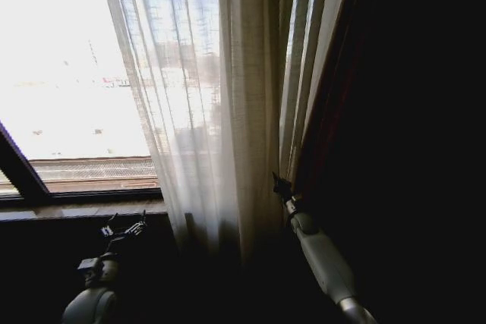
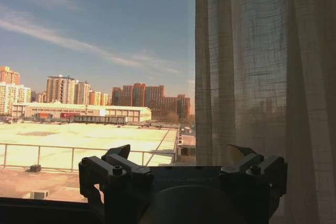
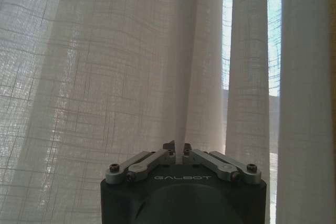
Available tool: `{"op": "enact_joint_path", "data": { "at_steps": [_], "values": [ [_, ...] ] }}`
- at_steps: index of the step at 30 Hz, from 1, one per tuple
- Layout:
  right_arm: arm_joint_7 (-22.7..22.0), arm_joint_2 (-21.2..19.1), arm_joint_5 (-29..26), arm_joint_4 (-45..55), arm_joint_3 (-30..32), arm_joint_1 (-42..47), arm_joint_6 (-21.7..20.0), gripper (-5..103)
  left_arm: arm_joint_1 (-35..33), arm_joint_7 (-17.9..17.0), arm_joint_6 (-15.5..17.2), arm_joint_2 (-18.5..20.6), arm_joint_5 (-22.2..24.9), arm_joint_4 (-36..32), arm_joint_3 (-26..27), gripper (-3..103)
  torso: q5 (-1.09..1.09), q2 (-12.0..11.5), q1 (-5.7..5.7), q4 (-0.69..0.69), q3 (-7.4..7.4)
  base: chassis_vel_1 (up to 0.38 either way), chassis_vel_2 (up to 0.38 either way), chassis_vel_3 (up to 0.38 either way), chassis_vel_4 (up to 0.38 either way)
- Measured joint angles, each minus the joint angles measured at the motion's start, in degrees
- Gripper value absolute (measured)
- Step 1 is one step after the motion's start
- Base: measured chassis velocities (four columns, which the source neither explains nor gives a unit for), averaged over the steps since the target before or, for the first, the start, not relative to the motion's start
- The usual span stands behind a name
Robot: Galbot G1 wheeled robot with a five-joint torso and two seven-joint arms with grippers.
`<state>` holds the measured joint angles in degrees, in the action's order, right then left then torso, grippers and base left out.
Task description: Open the curtains by pulling them apart, changing their state from closed to fully open.
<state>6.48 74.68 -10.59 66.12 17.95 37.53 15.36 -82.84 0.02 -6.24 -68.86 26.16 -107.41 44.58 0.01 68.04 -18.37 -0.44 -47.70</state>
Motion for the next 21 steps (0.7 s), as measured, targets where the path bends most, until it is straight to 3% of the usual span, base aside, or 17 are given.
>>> {"op": "enact_joint_path", "data": {
  "at_steps": [21],
  "values": [
    [1.7,-0.9,-2.0,0.3,1.0,0.0,-0.8,0,0.0,0.0,0.0,0.0,0.0,0.0,0.0,100,-0.01,0.0,0.00,0.03,0.00,-0.014,-0.017,0.015,0.018]
  ]
}}
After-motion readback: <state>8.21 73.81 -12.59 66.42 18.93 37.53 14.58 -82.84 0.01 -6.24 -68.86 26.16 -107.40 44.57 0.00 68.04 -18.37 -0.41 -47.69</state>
